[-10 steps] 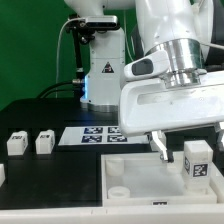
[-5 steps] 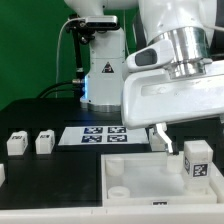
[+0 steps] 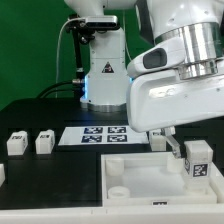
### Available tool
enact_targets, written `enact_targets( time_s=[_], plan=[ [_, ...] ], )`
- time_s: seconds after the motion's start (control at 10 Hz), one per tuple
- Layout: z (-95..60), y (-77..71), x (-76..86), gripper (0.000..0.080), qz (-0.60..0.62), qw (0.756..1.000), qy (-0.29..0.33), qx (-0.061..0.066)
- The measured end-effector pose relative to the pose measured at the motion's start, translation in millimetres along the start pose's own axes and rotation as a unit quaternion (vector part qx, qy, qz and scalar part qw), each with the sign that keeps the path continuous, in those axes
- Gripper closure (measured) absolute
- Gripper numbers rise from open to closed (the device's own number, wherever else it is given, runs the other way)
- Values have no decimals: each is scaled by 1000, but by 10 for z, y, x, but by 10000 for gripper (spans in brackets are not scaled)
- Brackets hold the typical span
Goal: Assemble one leg
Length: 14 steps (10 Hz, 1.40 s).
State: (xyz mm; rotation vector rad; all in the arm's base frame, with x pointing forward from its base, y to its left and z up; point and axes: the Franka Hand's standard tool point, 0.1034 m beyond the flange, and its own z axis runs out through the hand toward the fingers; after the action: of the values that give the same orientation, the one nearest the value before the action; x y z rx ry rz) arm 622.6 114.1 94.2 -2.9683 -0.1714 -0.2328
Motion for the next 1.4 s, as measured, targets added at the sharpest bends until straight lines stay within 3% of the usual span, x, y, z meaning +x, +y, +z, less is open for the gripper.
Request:
enact_targets(
  time_s=[0.3, 0.6, 0.8, 0.9, 1.0, 1.4],
  plan=[
    [-4, 123, 6, 150, 8, 992, -123, 21],
    [17, 147, 55, 150, 9, 991, -129, 22],
    [19, 148, 54, 392, 33, 991, -129, 20],
    [19, 149, 54, 392, 41, 991, -129, 19],
    [20, 146, 54, 508, 76, 988, -130, 15],
    [40, 157, 99, 508, 263, 959, -107, -7]
  ],
)
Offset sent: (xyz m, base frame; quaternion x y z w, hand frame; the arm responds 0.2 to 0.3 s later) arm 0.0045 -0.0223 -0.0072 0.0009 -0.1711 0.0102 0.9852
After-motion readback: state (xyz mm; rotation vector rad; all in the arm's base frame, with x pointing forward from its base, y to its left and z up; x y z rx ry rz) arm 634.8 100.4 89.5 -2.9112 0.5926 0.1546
